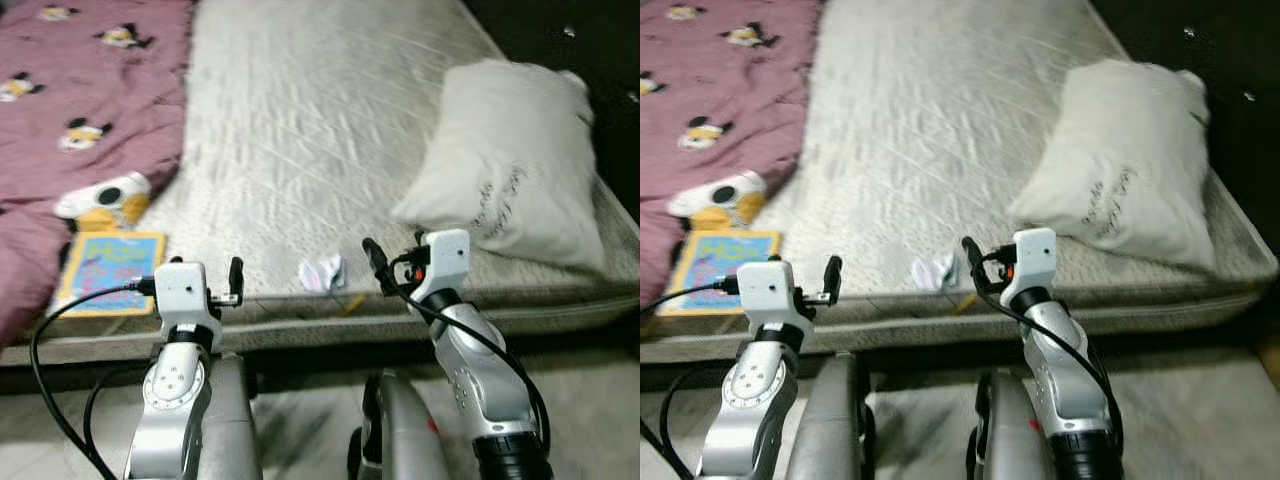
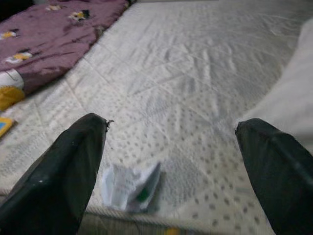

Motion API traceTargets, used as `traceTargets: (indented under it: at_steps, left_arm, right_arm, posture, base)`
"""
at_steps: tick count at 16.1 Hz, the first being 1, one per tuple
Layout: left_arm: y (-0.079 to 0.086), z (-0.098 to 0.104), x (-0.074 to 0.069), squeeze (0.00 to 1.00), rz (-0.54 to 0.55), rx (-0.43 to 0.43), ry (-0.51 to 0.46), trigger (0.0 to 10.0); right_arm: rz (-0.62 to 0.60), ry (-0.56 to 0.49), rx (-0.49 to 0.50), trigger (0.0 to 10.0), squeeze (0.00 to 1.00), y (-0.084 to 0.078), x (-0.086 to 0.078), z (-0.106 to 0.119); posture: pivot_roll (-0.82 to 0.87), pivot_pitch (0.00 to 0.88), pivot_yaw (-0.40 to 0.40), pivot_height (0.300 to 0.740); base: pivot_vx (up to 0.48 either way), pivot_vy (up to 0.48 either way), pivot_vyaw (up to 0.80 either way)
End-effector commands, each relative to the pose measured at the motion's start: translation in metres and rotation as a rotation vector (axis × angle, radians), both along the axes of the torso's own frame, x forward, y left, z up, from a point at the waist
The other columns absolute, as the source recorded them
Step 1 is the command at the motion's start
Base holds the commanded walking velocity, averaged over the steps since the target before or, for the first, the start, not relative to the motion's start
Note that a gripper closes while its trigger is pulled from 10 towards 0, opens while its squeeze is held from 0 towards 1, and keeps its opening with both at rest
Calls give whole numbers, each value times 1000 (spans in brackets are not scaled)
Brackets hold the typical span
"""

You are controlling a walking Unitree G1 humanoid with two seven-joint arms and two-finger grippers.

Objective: Clean up the room

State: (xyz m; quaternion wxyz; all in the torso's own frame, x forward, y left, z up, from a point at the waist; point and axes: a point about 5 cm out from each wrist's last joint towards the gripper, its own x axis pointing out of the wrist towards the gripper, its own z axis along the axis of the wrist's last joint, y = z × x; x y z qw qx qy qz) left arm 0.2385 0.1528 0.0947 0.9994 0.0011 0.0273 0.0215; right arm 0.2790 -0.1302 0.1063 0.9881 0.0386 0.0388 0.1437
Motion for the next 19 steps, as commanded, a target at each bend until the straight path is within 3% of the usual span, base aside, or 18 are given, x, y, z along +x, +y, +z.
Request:
traceTargets:
  at_steps: [1,6,10,14,19]
  left_arm:
    - [2,0,0,0,14,4,7,10000]
    - [13,6,-10,0,84,10,-3,10000]
    - [16,6,-26,0,69,8,38,10000]
    - [15,4,-38,0,57,4,76,10000]
    - [13,10,-29,0,38,-11,55,10000]
  right_arm:
    - [3,8,-3,10000,0,0,1,-1]
    - [3,28,-2,10000,0,-2,-9,-3]
    - [40,62,-9,10000,0,1,-21,-6]
    - [27,103,-9,10000,0,-1,-33,-11]
    - [41,80,-4,10000,0,3,-24,-6]
  posture:
    - [3,149,-26,550]
    - [12,192,-33,545]
    - [27,288,-41,545]
    - [27,323,-38,545]
    - [31,310,-34,545]
  base:
    - [0,0,0]
    - [0,0,0]
    - [0,0,0]
    - [0,0,0]
    - [0,0,0]
